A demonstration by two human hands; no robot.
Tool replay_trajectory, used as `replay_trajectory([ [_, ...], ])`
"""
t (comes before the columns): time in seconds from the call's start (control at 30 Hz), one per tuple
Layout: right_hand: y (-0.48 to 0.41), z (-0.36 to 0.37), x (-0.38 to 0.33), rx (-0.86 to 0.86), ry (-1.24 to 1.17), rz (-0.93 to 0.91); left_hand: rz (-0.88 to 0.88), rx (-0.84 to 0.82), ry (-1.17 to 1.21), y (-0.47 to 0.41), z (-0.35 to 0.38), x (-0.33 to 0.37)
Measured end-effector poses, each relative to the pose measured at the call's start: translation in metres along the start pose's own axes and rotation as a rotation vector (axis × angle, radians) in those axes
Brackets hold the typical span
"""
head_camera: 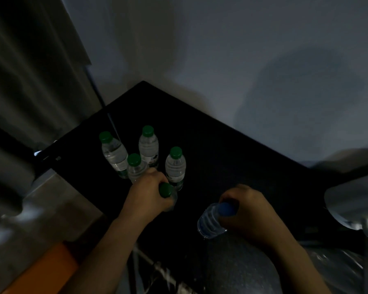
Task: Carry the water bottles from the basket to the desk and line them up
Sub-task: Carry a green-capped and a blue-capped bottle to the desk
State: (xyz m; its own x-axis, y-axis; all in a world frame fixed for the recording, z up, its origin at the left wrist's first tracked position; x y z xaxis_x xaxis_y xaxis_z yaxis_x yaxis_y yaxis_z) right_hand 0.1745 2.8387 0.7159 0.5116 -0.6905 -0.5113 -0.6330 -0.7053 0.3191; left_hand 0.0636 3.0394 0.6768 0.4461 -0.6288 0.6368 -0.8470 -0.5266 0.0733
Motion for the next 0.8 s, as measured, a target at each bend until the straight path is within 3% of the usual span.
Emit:
replay_trajectory([
  [0.53,-0.039,0.006,-0.010,0.035,0.058,-0.017,0.027,-0.005,-0.047,-0.007,0.000,0.001],
  [0.8,-0.065,0.007,-0.007,0.031,-0.033,0.017,0.028,-0.001,-0.047,-0.005,0.002,-0.001],
])
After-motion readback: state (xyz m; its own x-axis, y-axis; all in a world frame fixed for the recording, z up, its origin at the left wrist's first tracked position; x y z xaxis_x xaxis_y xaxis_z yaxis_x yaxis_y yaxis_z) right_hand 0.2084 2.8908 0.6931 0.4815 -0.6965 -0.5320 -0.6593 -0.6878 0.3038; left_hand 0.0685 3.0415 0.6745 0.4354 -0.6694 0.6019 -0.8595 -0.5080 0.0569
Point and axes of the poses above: each hand's wrist, its own y-axis away from the middle knuckle, its own z-axis out of the palm, x = y × z, the point moved 3 cm from there along -y, towards the middle knuckle, and after that the axes turned 1 degree about z, right-handed, at the moved point
